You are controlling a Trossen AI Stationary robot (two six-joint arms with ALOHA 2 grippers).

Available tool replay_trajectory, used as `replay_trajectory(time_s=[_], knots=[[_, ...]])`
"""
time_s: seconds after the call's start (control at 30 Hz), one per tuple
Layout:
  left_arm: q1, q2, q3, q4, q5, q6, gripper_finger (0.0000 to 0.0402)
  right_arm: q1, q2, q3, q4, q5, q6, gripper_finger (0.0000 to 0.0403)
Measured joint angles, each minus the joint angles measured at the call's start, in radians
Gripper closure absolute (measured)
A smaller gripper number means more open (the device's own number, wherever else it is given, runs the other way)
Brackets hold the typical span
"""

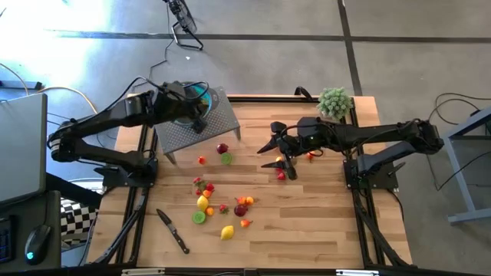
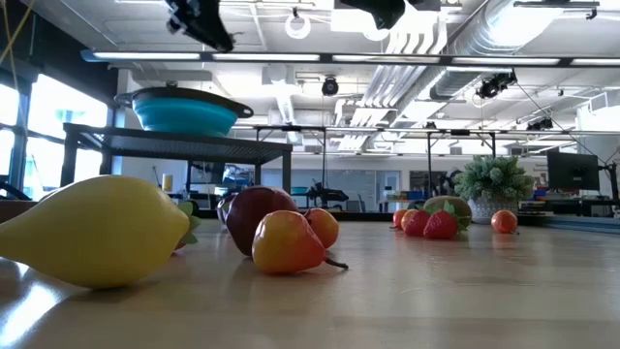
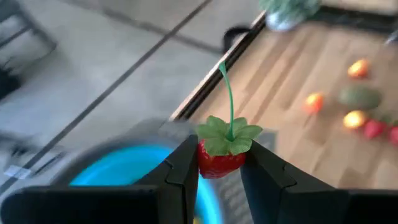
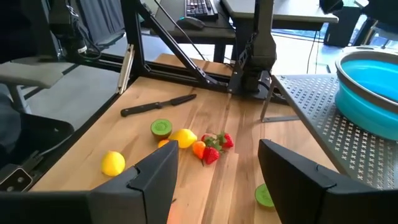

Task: Pick & Place Fruit
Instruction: Put the red strawberry into the blue strainer bowl on the shelf

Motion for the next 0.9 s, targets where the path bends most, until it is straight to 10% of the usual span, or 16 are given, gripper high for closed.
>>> replay_trajectory(time_s=[0.27, 0.9], knots=[[0.015, 0.004, 0.02, -0.182, -0.179, -0.129, 0.0309, 0.0, 0.0, 0.0, 0.0, -0.002, 0.0, 0.0188], [0.242, 0.075, -0.087, -0.184, -0.022, -0.23, 0.0304, -0.006, 0.121, 0.0, 0.052, -0.001, 0.0, 0.0188]])
